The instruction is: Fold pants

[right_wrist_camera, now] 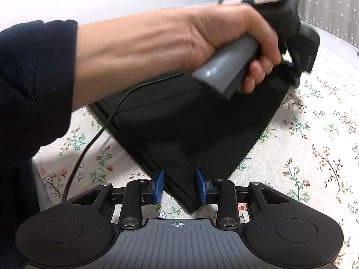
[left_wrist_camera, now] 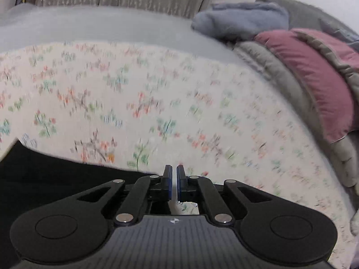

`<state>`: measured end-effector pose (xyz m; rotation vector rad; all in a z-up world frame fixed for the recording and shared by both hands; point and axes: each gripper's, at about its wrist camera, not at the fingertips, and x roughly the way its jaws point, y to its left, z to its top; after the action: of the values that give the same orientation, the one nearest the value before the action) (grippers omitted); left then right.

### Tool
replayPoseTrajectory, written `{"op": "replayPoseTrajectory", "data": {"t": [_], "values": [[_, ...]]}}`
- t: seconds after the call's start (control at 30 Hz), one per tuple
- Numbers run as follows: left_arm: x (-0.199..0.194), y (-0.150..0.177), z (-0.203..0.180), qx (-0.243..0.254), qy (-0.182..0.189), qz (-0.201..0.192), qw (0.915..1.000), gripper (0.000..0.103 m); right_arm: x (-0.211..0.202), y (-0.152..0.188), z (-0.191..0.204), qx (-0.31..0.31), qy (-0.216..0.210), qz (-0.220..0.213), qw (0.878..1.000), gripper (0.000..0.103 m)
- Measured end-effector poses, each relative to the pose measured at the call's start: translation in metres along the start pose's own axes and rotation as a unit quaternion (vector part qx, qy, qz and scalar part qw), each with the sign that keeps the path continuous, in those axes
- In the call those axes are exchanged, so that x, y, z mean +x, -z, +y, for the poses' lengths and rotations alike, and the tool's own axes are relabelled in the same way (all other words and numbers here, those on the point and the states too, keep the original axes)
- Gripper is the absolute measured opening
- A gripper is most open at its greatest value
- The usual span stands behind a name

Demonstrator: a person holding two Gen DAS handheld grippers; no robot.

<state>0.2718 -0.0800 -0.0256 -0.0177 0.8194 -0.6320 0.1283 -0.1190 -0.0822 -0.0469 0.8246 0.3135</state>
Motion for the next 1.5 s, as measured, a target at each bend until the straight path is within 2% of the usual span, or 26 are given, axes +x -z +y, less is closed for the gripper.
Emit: {"op": "replayPoseTrajectory", "data": {"t": [0.07, 0.2, 0.43, 0.67, 0.9, 1.0, 1.07, 1.2, 1.27, 1.33, 1.5], "values": [[-0.007, 0.000, -0.002, 0.013, -0.005, 0.001, 0.9999, 0.017, 0.003, 0.000, 0.000, 0.002, 0.000, 0.000, 1.000, 0.032], [0.006, 0.017, 0.000, 0.038, -0.020, 0.035, 0.9985, 0.017, 0.003, -0.001, 0.003, -0.001, 0.006, 0.000, 1.000, 0.032], [0.016, 0.026, -0.009, 0.072, -0.046, 0.013, 0.9962, 0.015, 0.004, -0.002, 0.007, 0.002, 0.010, -0.002, 1.000, 0.032], [-0.024, 0.026, -0.020, 0.079, -0.052, -0.009, 0.9955, 0.017, 0.003, -0.001, 0.008, -0.002, 0.009, -0.002, 1.000, 0.032], [-0.066, 0.047, -0.015, 0.057, -0.065, -0.005, 0.9962, 0.020, -0.012, -0.001, 0.001, 0.016, -0.010, -0.014, 1.000, 0.035], [-0.079, 0.059, -0.003, 0.014, -0.076, 0.016, 0.9969, 0.021, -0.025, -0.001, -0.004, 0.029, -0.024, -0.024, 0.999, 0.038], [-0.092, 0.068, 0.006, -0.022, -0.071, 0.019, 0.9970, 0.021, -0.033, 0.000, -0.006, 0.031, -0.021, -0.032, 0.999, 0.047], [-0.114, 0.080, 0.008, -0.050, -0.071, 0.017, 0.9961, 0.021, -0.041, 0.002, -0.025, 0.065, -0.011, -0.034, 0.997, 0.048], [-0.119, 0.086, 0.011, -0.055, -0.062, 0.009, 0.9965, 0.025, -0.043, 0.002, -0.040, 0.105, -0.022, -0.037, 0.994, 0.050], [-0.117, 0.090, 0.015, -0.058, -0.061, 0.010, 0.9964, 0.026, -0.045, 0.003, -0.058, 0.163, -0.044, -0.044, 0.985, 0.057], [-0.093, 0.099, 0.035, -0.084, -0.067, 0.046, 0.9932, 0.026, -0.036, 0.017, -0.098, 0.313, -0.112, -0.056, 0.941, 0.059]]}}
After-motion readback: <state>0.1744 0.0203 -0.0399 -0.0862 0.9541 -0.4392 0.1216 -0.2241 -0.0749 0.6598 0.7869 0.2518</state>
